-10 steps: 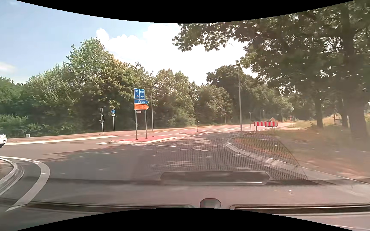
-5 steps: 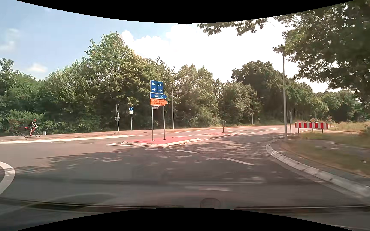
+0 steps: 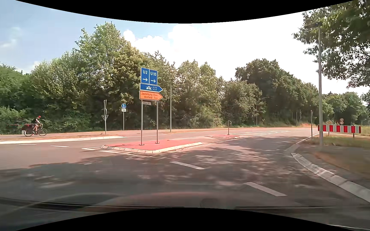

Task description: Follow the waypoints while adhering to traffic rules and regulations

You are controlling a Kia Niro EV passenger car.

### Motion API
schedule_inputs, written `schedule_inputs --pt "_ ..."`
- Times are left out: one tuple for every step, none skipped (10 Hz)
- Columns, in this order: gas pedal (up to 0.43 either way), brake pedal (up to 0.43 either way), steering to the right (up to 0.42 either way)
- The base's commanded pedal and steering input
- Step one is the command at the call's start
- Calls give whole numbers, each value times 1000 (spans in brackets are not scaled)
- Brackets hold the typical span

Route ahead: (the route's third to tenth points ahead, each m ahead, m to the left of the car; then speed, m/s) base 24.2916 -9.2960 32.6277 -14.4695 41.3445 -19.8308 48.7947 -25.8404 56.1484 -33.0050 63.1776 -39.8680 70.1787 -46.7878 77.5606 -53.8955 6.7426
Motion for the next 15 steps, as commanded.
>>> schedule_inputs --pt "189 0 125" --pt "197 0 138" --pt "197 0 152" --pt "197 0 162" --pt "209 0 172" --pt "209 0 174" --pt "220 0 175" --pt "240 0 175" --pt "240 0 175" --pt "240 0 175" --pt "240 0 175" --pt "240 0 175" --pt "240 0 173" --pt "248 0 167" --pt "248 0 156"
